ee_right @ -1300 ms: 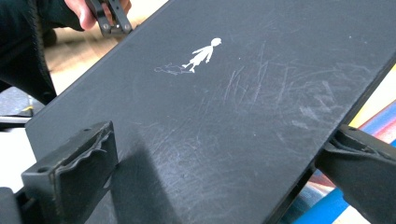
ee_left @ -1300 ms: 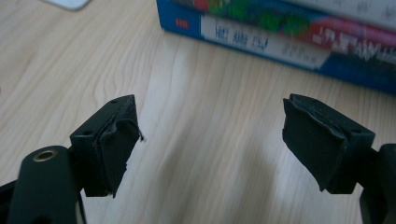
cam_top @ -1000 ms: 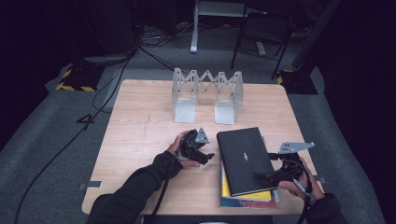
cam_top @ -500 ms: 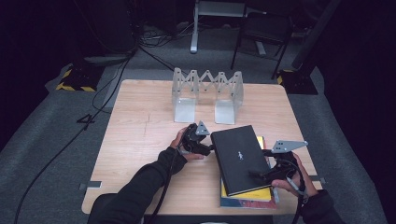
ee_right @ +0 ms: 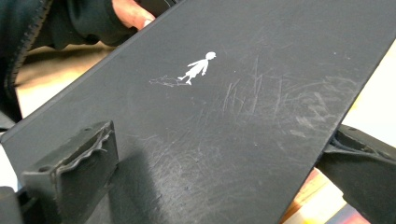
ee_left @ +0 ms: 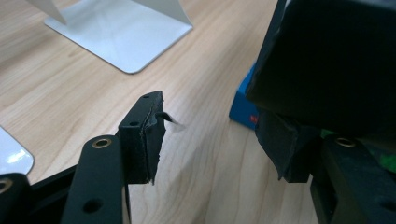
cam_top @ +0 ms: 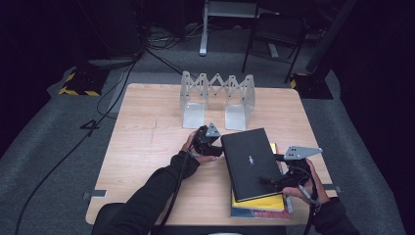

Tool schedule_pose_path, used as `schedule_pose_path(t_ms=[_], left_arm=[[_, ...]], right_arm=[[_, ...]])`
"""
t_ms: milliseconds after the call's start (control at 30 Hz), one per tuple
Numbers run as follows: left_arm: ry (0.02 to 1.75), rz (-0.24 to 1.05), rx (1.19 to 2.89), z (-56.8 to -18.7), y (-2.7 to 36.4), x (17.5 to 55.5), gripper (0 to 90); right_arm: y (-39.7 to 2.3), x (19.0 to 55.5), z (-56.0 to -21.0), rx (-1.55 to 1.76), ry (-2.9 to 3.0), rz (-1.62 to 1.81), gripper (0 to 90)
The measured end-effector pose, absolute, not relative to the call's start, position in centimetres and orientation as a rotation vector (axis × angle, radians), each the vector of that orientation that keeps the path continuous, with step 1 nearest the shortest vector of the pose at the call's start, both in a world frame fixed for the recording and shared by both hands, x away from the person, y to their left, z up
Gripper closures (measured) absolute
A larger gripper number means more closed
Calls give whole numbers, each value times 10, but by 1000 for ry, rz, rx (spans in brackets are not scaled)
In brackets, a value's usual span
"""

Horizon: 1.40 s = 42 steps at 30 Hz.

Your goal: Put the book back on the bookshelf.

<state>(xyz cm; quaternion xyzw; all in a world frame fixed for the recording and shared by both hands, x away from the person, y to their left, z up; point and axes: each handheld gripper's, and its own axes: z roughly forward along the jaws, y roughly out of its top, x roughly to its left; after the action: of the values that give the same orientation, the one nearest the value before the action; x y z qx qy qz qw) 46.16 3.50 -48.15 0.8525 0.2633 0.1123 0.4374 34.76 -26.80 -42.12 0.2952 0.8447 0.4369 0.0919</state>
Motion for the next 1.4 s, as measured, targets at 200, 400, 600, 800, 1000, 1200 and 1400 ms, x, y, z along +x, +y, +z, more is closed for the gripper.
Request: schedule_pose_path(t_ms=[200,400,600,800,1000,1200,1400], left_arm=[[612,204,2027,-469,40,466,565],[577,225,1998,-443,45,470,608],[500,292,2055,-415,37,467,649],[525,311,2052,-397,27,473,650],[496,288,2011,-384,24,482,719],[472,325,1996,-378,25,473,704],[475,342,1955,-376,30,458,684]], right_arm=[[-267,345,-418,813,2439,1305,5],[-262,346,-414,760,2377,1300,20],[-262,349,-410,713,2300,1338,37],[-266,352,-404,702,2190,1332,72],[-268,358,-397,696,2102,1302,136],[-273,351,-397,669,2050,1331,225],[-276,339,-400,663,1993,1367,272]])
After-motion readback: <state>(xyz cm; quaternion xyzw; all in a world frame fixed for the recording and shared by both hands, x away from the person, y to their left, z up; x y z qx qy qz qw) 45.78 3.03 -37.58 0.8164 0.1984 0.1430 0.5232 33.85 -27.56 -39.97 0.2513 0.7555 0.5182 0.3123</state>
